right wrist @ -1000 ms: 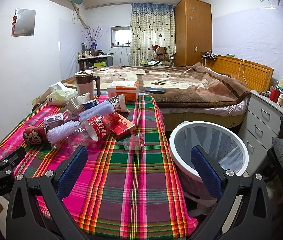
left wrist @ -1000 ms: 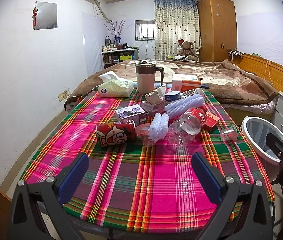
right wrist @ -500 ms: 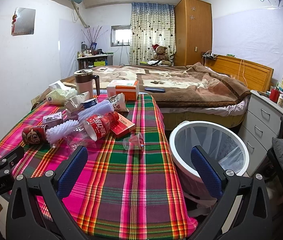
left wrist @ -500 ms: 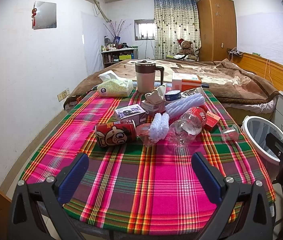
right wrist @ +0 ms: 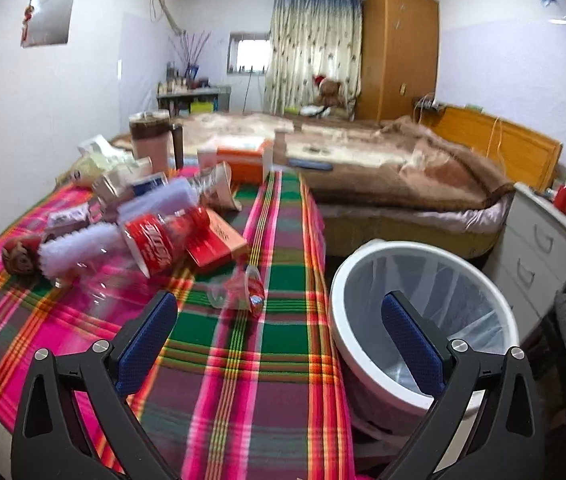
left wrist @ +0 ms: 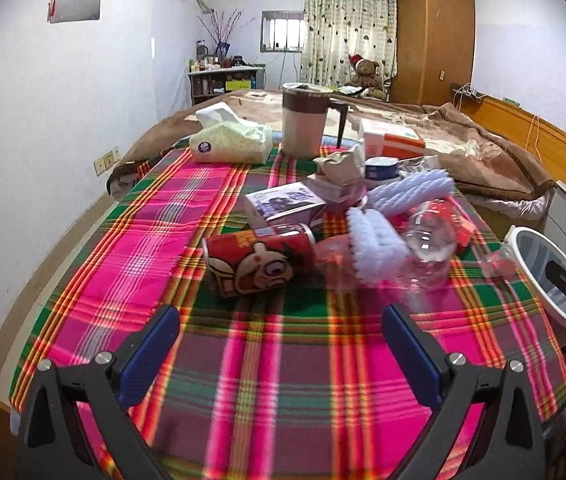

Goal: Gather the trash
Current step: 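Grasp the clear plastic cup with the right tool while the left tool grasps the red cartoon can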

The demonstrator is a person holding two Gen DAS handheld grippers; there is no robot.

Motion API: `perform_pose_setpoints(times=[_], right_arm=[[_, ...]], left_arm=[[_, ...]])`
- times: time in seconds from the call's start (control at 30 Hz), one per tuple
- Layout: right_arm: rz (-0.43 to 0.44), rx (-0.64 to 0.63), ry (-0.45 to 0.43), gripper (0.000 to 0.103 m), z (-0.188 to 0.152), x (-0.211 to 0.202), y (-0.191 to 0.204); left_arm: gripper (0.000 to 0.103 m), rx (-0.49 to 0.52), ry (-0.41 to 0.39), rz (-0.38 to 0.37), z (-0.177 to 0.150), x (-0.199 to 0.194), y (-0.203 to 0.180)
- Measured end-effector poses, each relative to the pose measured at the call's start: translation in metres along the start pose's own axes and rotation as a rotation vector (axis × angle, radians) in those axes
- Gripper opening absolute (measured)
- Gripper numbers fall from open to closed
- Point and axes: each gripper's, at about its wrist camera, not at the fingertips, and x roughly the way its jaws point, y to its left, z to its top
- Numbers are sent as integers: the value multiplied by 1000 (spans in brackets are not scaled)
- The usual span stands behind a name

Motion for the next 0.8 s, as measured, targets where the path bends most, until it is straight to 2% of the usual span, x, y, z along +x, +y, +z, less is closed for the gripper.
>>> perform_pose_setpoints(times=[0.2, 0.27, 0.33, 0.47, 0.57, 0.67, 0.8], right_arm=[[49, -15, 77, 103, 6, 28, 10], [55, -22, 90, 99, 7, 34, 14], [70, -25, 113, 84, 9, 41, 19], [107, -32, 156, 83, 10, 51, 25], [115, -26, 180, 79, 11, 56, 26], [116, -15, 209, 71, 12, 63, 26], [125, 6, 234, 69, 14, 69, 23]], left_arm=[[98, -30, 45, -19, 8, 21, 21], [92, -43, 60, -26, 10, 28, 27], [89, -16, 61, 4, 13, 32, 28], [87, 9, 66, -26, 23, 42, 35], [87, 68, 77, -48, 37, 51, 37], [87, 138, 110, -93, 47, 64, 36], [87, 230, 170, -113, 53, 84, 35]])
